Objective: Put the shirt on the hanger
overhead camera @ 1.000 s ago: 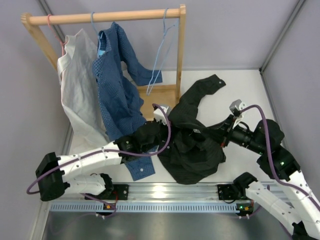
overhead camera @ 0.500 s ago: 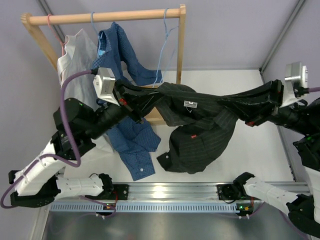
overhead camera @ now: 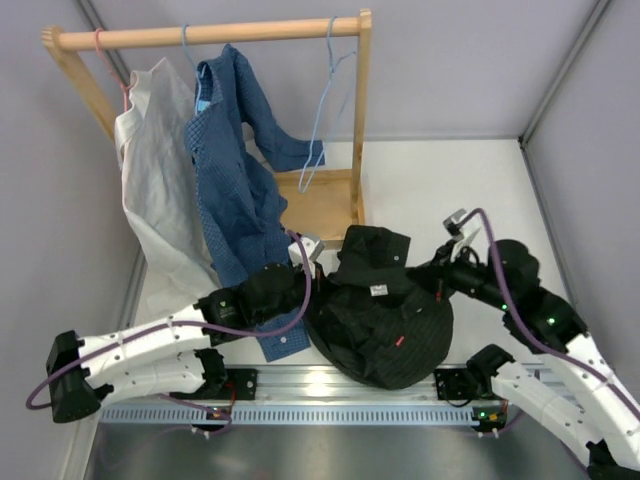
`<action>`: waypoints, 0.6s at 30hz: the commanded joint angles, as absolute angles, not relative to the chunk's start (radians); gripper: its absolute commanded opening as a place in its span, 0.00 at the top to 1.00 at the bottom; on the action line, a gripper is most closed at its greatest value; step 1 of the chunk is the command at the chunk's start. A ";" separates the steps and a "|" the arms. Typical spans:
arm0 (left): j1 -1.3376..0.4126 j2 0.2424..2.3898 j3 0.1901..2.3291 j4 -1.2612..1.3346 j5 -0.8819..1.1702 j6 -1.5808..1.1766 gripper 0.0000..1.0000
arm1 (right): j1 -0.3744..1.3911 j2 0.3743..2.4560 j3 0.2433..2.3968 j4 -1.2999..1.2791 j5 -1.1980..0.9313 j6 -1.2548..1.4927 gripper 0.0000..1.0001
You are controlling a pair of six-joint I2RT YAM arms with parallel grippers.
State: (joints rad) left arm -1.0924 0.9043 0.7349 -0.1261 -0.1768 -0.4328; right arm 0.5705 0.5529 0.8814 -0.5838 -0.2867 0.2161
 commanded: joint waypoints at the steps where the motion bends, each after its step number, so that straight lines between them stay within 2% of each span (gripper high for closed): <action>1: -1.075 0.865 0.669 -0.069 -0.472 -0.591 1.00 | 0.563 0.514 0.822 -0.594 -0.075 0.252 1.00; 3: -1.075 0.873 0.701 -0.071 -0.476 -0.569 1.00 | 0.564 0.511 0.813 -0.575 -0.233 0.212 0.93; 4: -1.074 0.882 0.722 -0.084 -0.454 -0.557 1.00 | 0.563 0.511 0.815 -0.565 -0.298 0.198 0.77; 5: -1.075 0.903 0.742 -0.092 -0.437 -0.528 1.00 | 0.564 0.514 0.830 -0.568 -0.316 0.189 0.66; 6: -1.075 0.914 0.777 -0.107 -0.424 -0.516 1.00 | 0.565 0.523 0.839 -0.569 -0.322 0.172 0.46; 9: -1.074 0.949 0.822 -0.138 -0.364 -0.479 1.00 | 0.565 0.552 0.890 -0.586 -0.339 0.131 0.26; 11: -1.074 0.965 0.857 -0.182 -0.330 -0.462 1.00 | 0.565 0.577 0.939 -0.592 -0.356 0.103 0.22; 18: -1.075 0.965 0.903 -0.261 -0.301 -0.468 1.00 | 0.590 0.810 1.065 -0.612 -0.491 -0.046 0.17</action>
